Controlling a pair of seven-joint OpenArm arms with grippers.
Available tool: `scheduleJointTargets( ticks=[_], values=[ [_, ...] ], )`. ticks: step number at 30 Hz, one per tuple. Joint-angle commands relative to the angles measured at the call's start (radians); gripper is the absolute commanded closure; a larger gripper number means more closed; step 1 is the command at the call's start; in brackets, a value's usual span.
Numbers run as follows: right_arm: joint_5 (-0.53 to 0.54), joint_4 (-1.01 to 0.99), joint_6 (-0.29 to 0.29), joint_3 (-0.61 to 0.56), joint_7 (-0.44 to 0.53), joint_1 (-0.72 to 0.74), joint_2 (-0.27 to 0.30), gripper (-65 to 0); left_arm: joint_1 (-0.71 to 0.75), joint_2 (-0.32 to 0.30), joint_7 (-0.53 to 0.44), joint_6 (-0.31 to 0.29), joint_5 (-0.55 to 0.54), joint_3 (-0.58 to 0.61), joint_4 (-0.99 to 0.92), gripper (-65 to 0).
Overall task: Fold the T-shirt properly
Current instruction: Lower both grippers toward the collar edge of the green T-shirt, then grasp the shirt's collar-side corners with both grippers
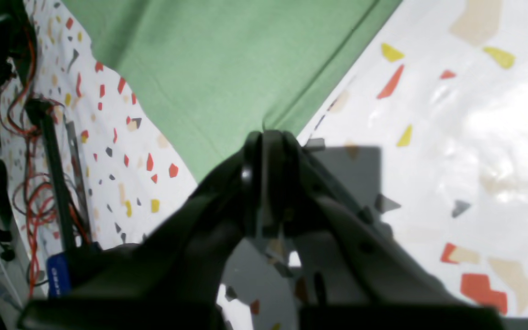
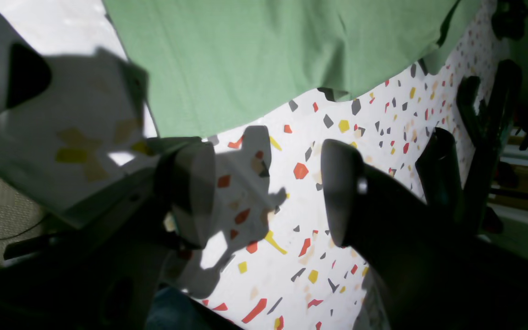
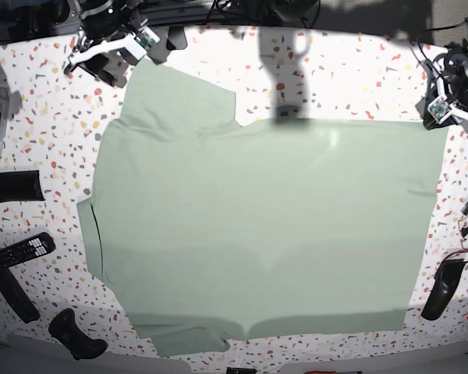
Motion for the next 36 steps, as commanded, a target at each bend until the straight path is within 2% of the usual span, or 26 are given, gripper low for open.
scheduleJointTargets(
  ticks=[1,6,12,14,20,25,28,33,36],
  values=[
    [0.006,0.016,0.003,0.004,0.011,0.011,0.003,-35.4,0.0,-0.017,-0.024,0.001,-0.002,-0.005,0.007,0.0],
    [0.188,0.016,0.14,0.004,0.014,0.095,-0.016,-35.4,0.0,-0.017,-0.028,0.0,-0.002,-0.005,0.008,0.0],
    [0.293,0.014,0.314,0.004,0.014,0.154,-0.027,-35.3,0.0,-0.017,-0.028,0.0,-0.002,-0.005,0.008,0.0],
    [0.298,0.007,0.36,0.004,0.015,0.164,-0.027,-35.3,0.0,-0.017,-0.028,0.0,-0.003,-0.005,0.008,0.0],
    [0.298,-0.018,0.362,0.004,0.015,0.174,-0.027,-35.3,0.0,-0.017,-0.029,0.0,-0.003,-0.005,0.008,0.0],
    [0.299,-0.007,0.361,0.004,0.115,0.174,-0.027,-35.3,0.0,-0.017,-0.029,0.001,-0.003,-0.005,0.008,0.0],
    [0.3,0.025,0.361,0.004,0.118,0.173,-0.027,-35.3,0.0,-0.017,-0.029,0.0,-0.003,-0.005,0.008,0.0],
    [0.415,0.043,0.375,0.004,0.114,0.173,-0.027,-35.3,0.0,-0.017,-0.029,0.0,-0.003,-0.005,0.008,0.0],
    [0.43,0.037,0.398,0.004,0.097,0.173,-0.027,-35.3,0.0,-0.017,-0.029,0.0,-0.003,-0.005,0.008,0.0]
  ],
)
